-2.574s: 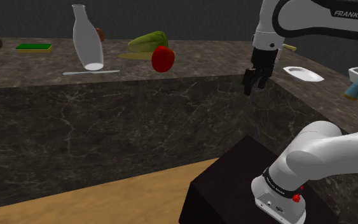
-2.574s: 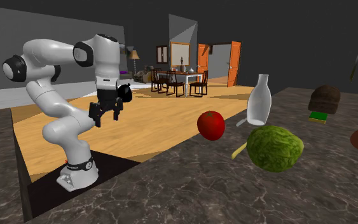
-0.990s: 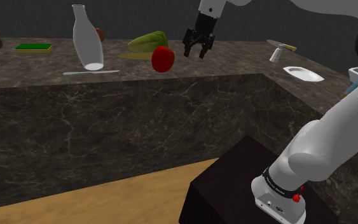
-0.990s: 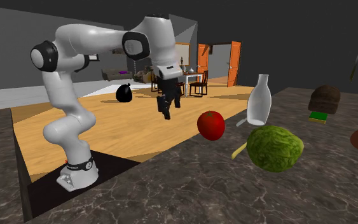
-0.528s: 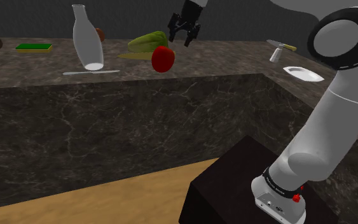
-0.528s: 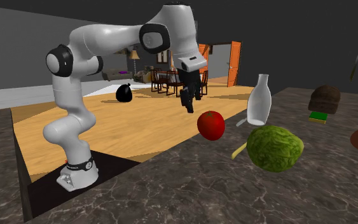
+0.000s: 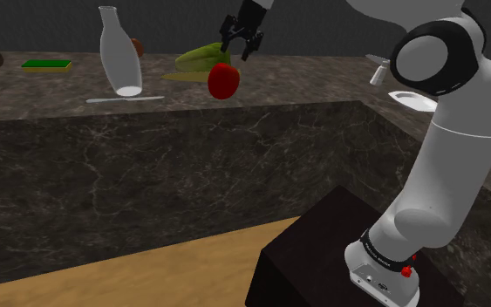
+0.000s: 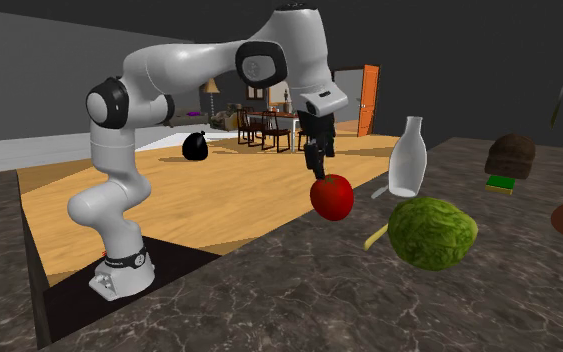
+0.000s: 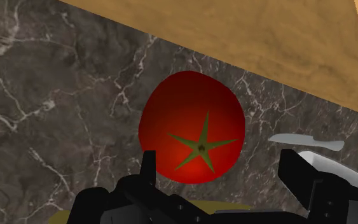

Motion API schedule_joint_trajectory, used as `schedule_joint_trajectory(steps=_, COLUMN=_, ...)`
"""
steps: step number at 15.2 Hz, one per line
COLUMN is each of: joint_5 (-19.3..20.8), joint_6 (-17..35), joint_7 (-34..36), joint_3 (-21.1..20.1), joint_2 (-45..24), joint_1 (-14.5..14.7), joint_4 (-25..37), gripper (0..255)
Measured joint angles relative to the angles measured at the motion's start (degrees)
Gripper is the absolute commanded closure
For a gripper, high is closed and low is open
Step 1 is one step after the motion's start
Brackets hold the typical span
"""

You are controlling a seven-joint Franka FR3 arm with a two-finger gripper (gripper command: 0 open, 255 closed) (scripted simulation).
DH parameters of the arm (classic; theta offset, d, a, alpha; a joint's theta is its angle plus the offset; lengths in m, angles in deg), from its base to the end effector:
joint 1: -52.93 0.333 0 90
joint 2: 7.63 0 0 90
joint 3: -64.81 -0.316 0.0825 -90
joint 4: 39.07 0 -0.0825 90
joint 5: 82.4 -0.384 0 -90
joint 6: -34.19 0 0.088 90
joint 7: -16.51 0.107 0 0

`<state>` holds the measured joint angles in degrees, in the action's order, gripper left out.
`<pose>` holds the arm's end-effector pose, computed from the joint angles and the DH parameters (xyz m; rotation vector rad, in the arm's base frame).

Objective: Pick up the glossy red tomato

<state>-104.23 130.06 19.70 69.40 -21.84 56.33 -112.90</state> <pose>0.6405 0.0303 0.6274 -2.7695 0.1187 -0.1811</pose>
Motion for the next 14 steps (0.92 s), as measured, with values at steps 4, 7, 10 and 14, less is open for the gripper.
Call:
schedule_joint_trajectory(steps=4, joint_5=-0.1, joint_6=2.6, joint_7=-0.8, joint_3=0.0, joint_2=0.7, joint_1=0.2, joint_4=-3.4, gripper=0)
schedule_joint_trajectory(steps=7, joint_5=-0.1, joint_6=2.8, joint_7=-0.9, joint_3=0.0, joint_2=0.7, joint_1=0.2, joint_4=-3.7, gripper=255)
schedule_joint_trajectory(steps=10, joint_5=-0.1, joint_6=2.9, joint_7=-1.0, joint_3=0.0, joint_2=0.8, joint_1=0.2, joint_4=-3.7, gripper=255)
schedule_joint_trajectory(steps=14, joint_5=-0.1, joint_6=2.8, joint_7=-1.0, joint_3=0.0, joint_2=0.7, joint_1=0.2, joint_4=-3.6, gripper=255)
